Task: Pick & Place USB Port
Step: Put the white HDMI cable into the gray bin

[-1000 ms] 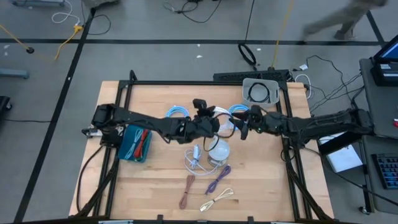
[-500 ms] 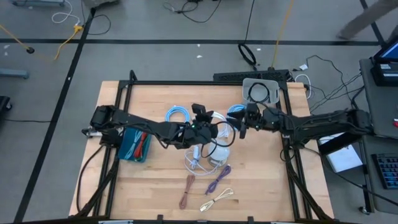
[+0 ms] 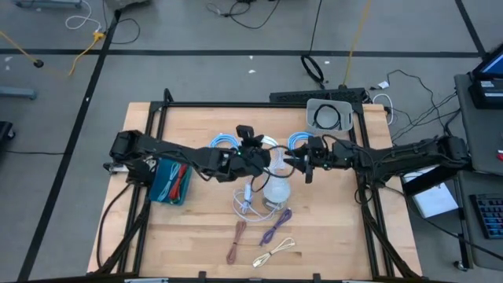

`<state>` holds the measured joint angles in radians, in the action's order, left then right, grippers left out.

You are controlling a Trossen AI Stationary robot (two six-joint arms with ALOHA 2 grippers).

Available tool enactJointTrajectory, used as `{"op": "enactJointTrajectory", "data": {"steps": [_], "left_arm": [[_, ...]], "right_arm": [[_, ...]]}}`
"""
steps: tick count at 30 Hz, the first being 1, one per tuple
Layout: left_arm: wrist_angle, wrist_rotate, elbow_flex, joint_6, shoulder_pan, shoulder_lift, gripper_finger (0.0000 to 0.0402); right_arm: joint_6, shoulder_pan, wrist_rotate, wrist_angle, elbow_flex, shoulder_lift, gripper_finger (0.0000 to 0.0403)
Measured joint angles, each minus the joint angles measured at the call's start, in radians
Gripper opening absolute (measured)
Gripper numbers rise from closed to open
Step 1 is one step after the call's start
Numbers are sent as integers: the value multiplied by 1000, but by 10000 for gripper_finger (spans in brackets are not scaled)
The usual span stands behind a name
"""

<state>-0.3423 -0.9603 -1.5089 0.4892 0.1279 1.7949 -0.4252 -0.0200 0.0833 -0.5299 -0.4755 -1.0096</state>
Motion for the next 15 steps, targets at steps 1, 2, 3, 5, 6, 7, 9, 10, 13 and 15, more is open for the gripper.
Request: {"op": "enactJointTrajectory", "data": {"steps": [1, 2, 3, 5, 6, 7, 9, 10, 13, 15], "left_arm": [[6, 10, 0, -2, -1, -10, 24], [8, 18, 0, -2, -4, -21, 24], [5, 22, 0, 0, -3, -31, 24], [6, 23, 0, 0, 0, -40, 24], [0, 23, 0, 2, 4, -44, 24], [0, 23, 0, 2, 6, -46, 24], [4, 24, 0, 7, 14, -46, 24], [2, 24, 0, 7, 18, -46, 24], [2, 56, 0, -6, 18, -45, 24], [15, 80, 0, -14, 15, -45, 24]], "right_arm": [[2, 4, -2, -12, 0, 0, 155], [3, 5, -3, -21, 0, 1, 155], [4, 5, -5, -24, 0, 1, 155], [4, 4, 1, -24, 0, 0, 155], [4, 2, 5, -24, 0, 0, 155], [4, 2, 5, -25, 0, 0, 155], [10, 3, 11, -33, 0, 0, 155], [13, 3, 12, -36, 0, 0, 155], [19, 3, 16, -62, 0, 0, 155], [19, 3, 16, -73, 0, 1, 155]]}}
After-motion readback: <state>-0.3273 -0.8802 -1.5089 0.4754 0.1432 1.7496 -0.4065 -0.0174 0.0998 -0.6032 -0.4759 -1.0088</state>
